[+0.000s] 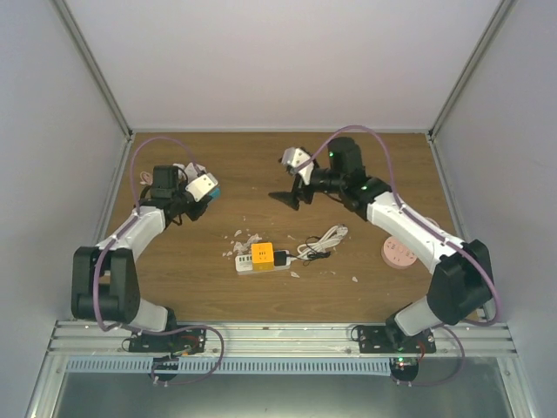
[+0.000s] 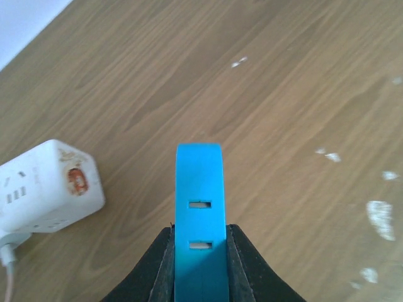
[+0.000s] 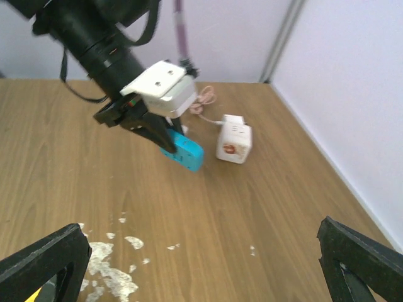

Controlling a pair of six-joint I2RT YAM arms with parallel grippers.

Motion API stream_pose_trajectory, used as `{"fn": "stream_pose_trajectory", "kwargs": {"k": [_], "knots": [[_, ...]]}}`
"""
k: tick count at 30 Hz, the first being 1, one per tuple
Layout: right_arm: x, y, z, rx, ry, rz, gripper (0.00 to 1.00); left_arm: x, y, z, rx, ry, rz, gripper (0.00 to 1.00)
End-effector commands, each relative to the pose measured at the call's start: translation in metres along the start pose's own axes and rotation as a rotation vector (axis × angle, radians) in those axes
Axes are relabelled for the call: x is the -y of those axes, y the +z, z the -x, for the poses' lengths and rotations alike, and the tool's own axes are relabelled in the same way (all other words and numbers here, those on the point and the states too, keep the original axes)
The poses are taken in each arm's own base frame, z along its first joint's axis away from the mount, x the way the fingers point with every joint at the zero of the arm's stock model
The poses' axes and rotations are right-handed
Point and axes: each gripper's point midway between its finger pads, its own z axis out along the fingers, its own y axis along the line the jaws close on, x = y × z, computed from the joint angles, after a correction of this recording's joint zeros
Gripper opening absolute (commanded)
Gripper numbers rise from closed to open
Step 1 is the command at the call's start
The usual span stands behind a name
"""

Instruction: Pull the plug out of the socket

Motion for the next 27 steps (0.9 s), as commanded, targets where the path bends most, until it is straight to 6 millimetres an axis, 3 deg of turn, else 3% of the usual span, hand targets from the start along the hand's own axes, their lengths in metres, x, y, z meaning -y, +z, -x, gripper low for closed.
{"fn": "stream_pose_trajectory", "kwargs": {"k": [1,10,20,22,27], "knots": [[0.023,-0.024,0.011,0.099,0.099,-0.03,1.0,-0.046,0.011,-0.001,-0.009,0.096,0.211,0.0],[0.02,-0.035,-0.016,0.102,0.161,0.054,0.99,-0.07,0.047,-0.032,-0.072,0.197,0.35,0.0],[0.004,-0.035,-0.06,-0.009,0.082,0.038,1.0,-0.053,0.07,-0.065,-0.17,0.367,0.365,0.01],[-0.002,-0.036,-0.066,-0.017,0.065,0.046,1.0,-0.048,0.073,-0.073,-0.186,0.378,0.348,0.07],[-0.019,-0.036,-0.08,-0.04,0.049,0.109,1.0,-0.033,0.074,-0.081,-0.197,0.355,0.266,0.35]]}}
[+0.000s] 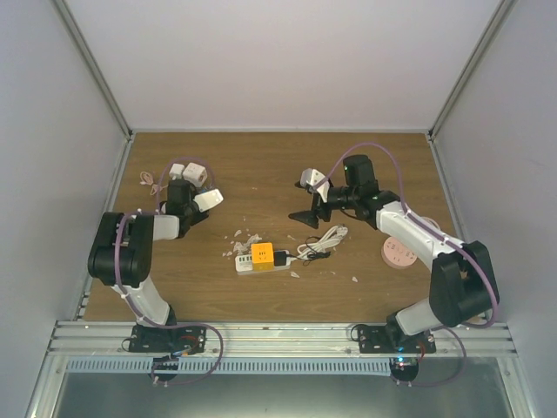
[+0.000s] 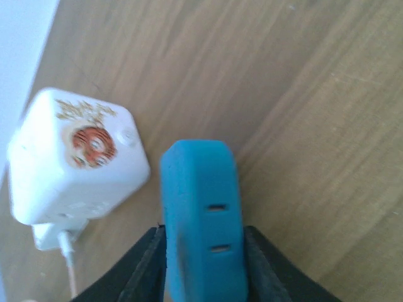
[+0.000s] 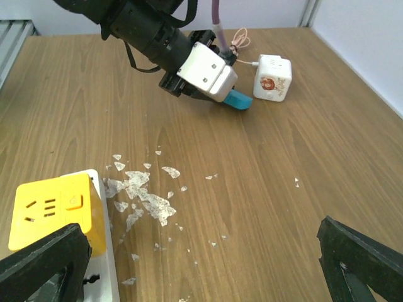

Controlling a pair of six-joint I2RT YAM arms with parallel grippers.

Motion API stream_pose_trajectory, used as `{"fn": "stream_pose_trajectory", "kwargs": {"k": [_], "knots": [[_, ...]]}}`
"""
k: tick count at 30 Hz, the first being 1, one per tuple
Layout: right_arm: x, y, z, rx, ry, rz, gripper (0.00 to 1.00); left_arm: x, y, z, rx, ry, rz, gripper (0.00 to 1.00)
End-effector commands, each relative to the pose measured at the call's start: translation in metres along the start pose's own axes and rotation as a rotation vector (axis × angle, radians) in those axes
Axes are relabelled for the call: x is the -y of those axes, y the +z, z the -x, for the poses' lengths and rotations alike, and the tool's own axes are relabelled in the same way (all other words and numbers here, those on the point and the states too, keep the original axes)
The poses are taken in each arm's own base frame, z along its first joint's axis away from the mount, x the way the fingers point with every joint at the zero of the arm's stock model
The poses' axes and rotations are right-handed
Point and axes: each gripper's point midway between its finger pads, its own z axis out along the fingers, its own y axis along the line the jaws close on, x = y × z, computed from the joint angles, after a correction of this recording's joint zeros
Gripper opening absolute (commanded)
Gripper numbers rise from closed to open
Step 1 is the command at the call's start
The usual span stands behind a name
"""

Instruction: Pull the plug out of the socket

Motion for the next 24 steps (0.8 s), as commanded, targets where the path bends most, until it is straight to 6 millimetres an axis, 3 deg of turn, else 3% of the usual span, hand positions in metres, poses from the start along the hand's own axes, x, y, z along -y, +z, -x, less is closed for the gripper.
{"fn": "stream_pose_trajectory", "kwargs": {"k": [1,6,8,9,14,19,24], "knots": [[-0.012,-0.005,-0.004,-0.003,-0.085,0.037,1.0,0.022,-0.004,-0.004,0.001,0.006,-0.084,0.42],[-0.027,-0.003,-0.021,-0.018,-0.123,0.093,1.0,0.024,-0.03,0.02,0.082,-0.04,-0.181,0.73],[-0.035,0.0,-0.028,-0.03,-0.135,0.12,1.0,0.028,-0.046,0.034,0.134,-0.06,-0.251,0.94],[-0.038,0.002,-0.031,-0.038,-0.141,0.133,1.0,0.029,-0.055,0.042,0.164,-0.067,-0.288,0.98],[-0.053,0.013,-0.046,-0.069,-0.142,0.198,0.97,0.045,-0.096,0.072,0.27,-0.129,-0.487,0.99],[-0.065,0.02,-0.052,-0.079,-0.138,0.247,0.96,0.061,-0.155,0.102,0.429,-0.148,-0.664,0.99],[-0.067,0.022,-0.053,-0.08,-0.127,0.266,0.95,0.089,-0.211,0.125,0.594,-0.123,-0.873,0.99]]}}
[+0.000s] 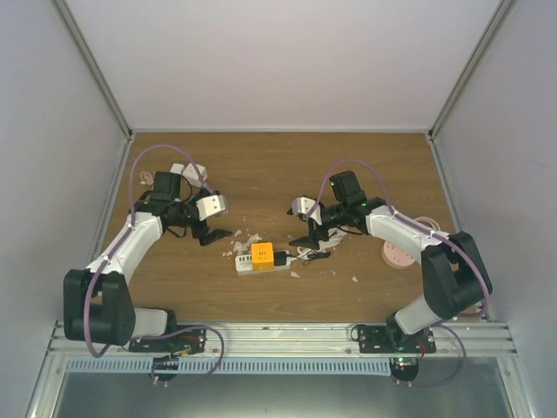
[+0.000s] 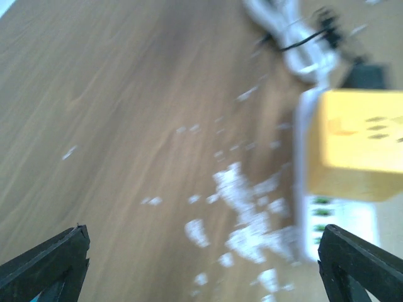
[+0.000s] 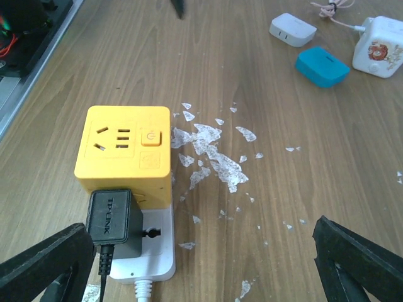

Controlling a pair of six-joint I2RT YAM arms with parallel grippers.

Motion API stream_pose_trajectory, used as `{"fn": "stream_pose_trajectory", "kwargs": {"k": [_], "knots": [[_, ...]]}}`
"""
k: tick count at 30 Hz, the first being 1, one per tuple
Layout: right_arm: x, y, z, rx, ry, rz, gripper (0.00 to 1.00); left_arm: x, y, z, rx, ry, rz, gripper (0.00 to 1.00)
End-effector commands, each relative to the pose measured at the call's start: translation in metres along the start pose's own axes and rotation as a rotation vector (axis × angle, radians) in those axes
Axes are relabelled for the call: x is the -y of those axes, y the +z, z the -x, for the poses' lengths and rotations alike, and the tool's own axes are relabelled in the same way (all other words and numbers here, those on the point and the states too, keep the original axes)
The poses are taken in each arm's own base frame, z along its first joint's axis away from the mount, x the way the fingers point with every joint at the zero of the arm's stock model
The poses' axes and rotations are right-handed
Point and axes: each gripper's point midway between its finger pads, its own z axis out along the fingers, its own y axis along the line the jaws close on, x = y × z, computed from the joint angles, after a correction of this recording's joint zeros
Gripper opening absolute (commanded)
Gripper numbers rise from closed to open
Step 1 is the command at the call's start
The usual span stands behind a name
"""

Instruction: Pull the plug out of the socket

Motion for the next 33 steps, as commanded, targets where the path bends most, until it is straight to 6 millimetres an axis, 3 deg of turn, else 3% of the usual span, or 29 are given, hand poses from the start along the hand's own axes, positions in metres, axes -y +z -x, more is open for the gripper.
{"fn": "stream_pose_trajectory", "kwargs": {"k": [1,3,7,16,28,33], "knots": [[-0.01,0.004,0.001,0.013,-0.005,0.053,0.95,0.067,-0.015,0.041,0.201,-0.01,-0.285,0.99],[-0.011,0.004,0.0,0.009,0.001,0.063,0.95,0.078,-0.009,0.046,0.225,0.009,-0.305,0.99],[-0.012,0.004,-0.001,0.004,0.003,0.071,0.95,0.096,0.023,0.043,0.149,0.031,-0.31,0.99],[-0.012,0.004,-0.004,-0.011,0.004,0.07,0.94,0.118,0.078,0.037,0.046,0.072,-0.306,0.99],[-0.015,0.008,-0.009,0.0,0.014,0.078,0.86,0.124,0.101,-0.008,-0.079,0.081,-0.317,0.96],[-0.019,0.011,-0.009,0.03,0.014,0.072,0.72,0.124,0.092,0.004,-0.017,0.084,-0.289,0.86]]}}
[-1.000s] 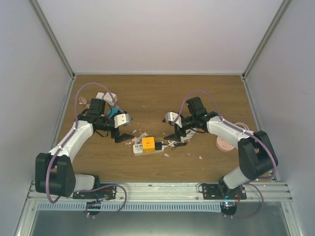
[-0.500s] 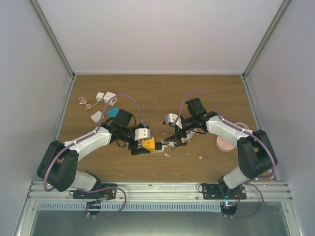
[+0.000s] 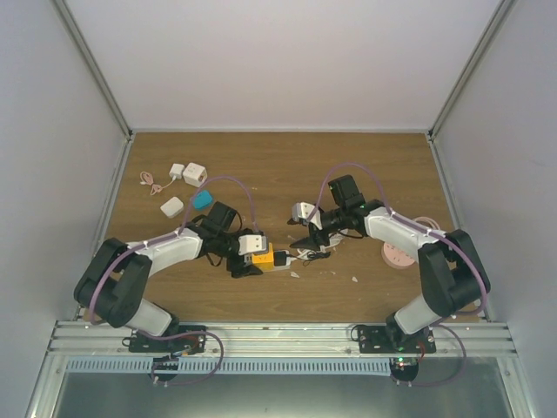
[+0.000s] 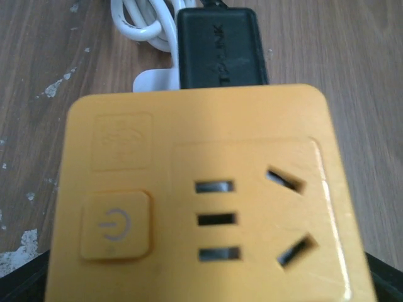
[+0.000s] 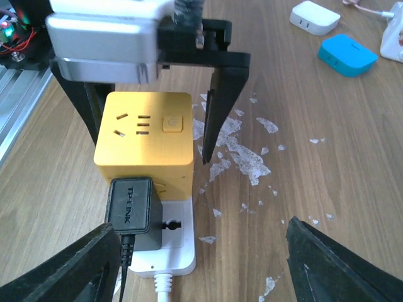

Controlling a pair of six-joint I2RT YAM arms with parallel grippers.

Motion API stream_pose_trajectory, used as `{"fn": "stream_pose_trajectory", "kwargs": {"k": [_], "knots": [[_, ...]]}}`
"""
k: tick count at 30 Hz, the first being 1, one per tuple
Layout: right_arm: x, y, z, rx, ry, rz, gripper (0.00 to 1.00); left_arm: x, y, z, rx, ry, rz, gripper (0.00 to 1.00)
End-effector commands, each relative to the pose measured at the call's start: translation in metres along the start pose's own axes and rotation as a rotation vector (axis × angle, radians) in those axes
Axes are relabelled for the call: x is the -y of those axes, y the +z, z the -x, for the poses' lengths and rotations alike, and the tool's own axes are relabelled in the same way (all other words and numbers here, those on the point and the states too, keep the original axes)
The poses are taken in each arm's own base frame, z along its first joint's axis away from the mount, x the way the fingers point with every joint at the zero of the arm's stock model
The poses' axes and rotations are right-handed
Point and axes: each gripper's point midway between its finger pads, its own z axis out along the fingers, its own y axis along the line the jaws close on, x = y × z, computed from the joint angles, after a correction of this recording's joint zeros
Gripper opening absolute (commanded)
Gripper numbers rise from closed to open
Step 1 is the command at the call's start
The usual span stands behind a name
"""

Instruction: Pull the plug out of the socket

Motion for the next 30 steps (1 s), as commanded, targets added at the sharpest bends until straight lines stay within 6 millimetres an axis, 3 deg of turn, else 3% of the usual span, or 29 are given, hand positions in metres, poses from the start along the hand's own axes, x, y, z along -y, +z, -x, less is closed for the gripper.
{"fn": "stream_pose_trajectory", "kwargs": {"k": [1,9,17,21,30], "knots": [[-0.008,0.008,0.001,0.043,-0.006,0.024,0.71,-0.003,-0.01,0.018,0.083,0.052,0.056,0.85],[-0.027,0.026,-0.004,0.032,-0.01,0.093,0.72,0.003,-0.019,0.034,0.156,0.04,0.049,0.76],[-0.035,0.044,-0.017,-0.006,0.011,0.132,0.7,0.005,-0.019,0.035,0.173,0.042,0.051,0.51],[-0.038,0.051,-0.018,-0.015,-0.001,0.132,0.68,0.004,-0.019,0.034,0.173,0.042,0.057,0.46],[-0.031,0.063,-0.027,-0.065,0.017,0.081,0.54,-0.009,-0.024,0.035,0.161,0.051,0.117,0.33]]}}
